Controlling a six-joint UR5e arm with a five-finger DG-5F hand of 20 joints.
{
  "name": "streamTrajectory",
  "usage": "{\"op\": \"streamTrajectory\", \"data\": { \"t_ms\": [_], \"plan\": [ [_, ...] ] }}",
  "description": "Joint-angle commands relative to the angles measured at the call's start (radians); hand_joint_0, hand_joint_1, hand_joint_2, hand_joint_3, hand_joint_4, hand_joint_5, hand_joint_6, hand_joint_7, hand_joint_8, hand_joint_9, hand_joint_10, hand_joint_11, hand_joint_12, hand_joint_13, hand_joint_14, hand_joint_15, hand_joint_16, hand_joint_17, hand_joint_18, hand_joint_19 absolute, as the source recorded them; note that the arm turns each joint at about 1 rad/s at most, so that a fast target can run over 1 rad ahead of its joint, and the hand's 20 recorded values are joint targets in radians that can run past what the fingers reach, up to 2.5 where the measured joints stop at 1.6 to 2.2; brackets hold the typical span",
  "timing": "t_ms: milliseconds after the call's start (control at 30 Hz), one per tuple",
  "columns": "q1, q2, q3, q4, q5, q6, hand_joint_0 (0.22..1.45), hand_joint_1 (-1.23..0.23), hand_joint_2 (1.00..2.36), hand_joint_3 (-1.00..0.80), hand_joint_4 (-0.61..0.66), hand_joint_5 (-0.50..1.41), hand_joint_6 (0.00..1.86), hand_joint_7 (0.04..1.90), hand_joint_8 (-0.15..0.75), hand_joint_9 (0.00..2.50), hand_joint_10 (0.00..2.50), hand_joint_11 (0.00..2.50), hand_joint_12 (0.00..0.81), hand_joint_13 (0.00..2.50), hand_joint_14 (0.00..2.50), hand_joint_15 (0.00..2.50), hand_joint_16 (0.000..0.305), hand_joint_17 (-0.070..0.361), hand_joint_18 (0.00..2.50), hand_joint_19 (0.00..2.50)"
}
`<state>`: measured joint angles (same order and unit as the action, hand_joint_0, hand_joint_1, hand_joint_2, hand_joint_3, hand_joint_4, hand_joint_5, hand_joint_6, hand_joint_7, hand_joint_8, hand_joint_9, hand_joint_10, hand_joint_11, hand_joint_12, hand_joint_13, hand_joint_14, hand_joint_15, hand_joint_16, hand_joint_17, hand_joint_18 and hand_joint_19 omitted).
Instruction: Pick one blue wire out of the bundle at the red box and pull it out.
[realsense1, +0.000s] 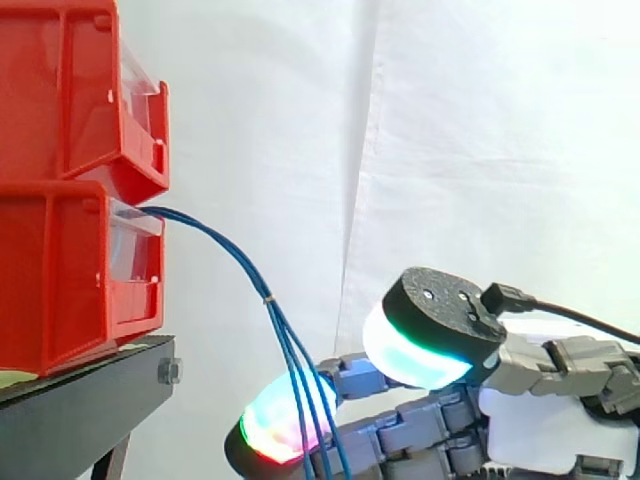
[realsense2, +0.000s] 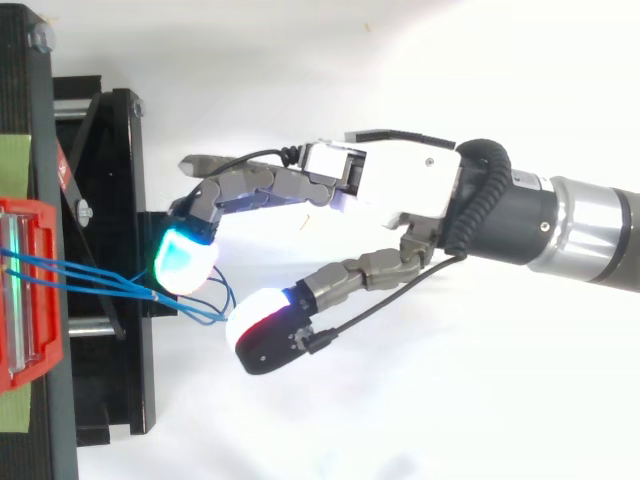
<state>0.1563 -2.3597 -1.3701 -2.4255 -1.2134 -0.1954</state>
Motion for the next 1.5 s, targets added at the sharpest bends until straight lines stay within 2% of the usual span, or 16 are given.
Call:
{"op": "streamTrajectory", "data": {
  "t_ms": [0, 133, 433, 567, 633, 900, 933, 1000, 1033, 1200, 1467],
  "plan": [
    [0.002, -0.001, 0.016, -0.003, -0.002, -0.004, 0.55, -0.71, 1.01, -0.41, 0.28, -0.13, 0.5, 1.02, 0.262, 0.39, 0.0, 0.1, 0.358, 0.04, 0.01, 0.13, 0.067, 0.15, 0.0, 0.26],
    [0.002, -0.001, 0.046, -0.018, 0.002, -0.041, 0.57, -0.72, 1.01, -0.41, 0.28, -0.12, 0.5, 1.06, 0.26, 0.4, 0.0, 0.09, 0.355, 0.05, 0.0, 0.12, 0.066, 0.148, 0.0, 0.26],
    [0.012, -0.003, 0.066, -0.014, 0.015, -0.07, 0.59, -0.75, 1.01, -0.38, 0.26, -0.11, 0.5, 1.16, 0.254, 0.4, 0.0, 0.1, 0.354, 0.06, 0.01, 0.13, 0.065, 0.147, 0.0, 0.26],
    [0.022, -0.019, 0.066, 0.008, 0.026, -0.082, 0.59, -0.75, 1.01, -0.38, 0.26, -0.11, 0.5, 1.15, 0.257, 0.41, 0.0, 0.11, 0.354, 0.07, 0.01, 0.13, 0.065, 0.147, 0.0, 0.27],
    [0.028, -0.036, 0.066, 0.051, 0.031, -0.076, 0.59, -0.75, 1.01, -0.38, 0.26, -0.11, 0.5, 1.16, 0.256, 0.41, 0.0, 0.11, 0.355, 0.07, 0.01, 0.13, 0.065, 0.147, 0.0, 0.27],
    [0.028, -0.035, 0.066, 0.056, 0.032, -0.073, 0.59, -0.73, 1.01, -0.37, 0.26, -0.09, 0.51, 1.2, 0.259, 0.43, 0.01, 0.11, 0.354, 0.1, 0.01, 0.14, 0.065, 0.146, 0.0, 0.28],
    [0.028, -0.035, 0.069, 0.056, 0.032, -0.075, 0.61, -0.73, 1.01, -0.33, 0.22, -0.1, 0.57, 1.12, 0.259, 0.44, 0.0, 0.12, 0.353, 0.1, 0.01, 0.14, 0.064, 0.145, 0.0, 0.27],
    [0.028, -0.036, 0.082, 0.049, 0.032, -0.076, 0.61, -0.73, 1.01, -0.31, 0.22, -0.1, 0.59, 1.09, 0.259, 0.45, 0.0, 0.13, 0.353, 0.1, 0.01, 0.14, 0.064, 0.144, 0.0, 0.28],
    [0.028, -0.036, 0.082, 0.049, 0.032, -0.076, 0.62, -0.75, 1.01, -0.3, 0.21, -0.1, 0.56, 1.15, 0.261, 0.48, 0.0, 0.11, 0.356, 0.14, 0.0, 0.12, 0.064, 0.144, 0.0, 0.25],
    [0.023, -0.035, 0.095, 0.049, 0.032, -0.073, 0.61, -0.74, 1.01, -0.32, 0.23, -0.1, 0.58, 1.11, 0.26, 0.49, 0.0, 0.12, 0.361, 0.15, 0.01, 0.13, 0.064, 0.144, 0.0, 0.27],
    [0.015, -0.035, 0.112, 0.036, 0.032, -0.073, 0.59, -0.71, 1.01, -0.34, 0.25, -0.09, 0.51, 1.21, 0.265, 0.51, 0.0, 0.12, 0.363, 0.16, 0.01, 0.13, 0.064, 0.144, 0.0, 0.28]
  ]
}}
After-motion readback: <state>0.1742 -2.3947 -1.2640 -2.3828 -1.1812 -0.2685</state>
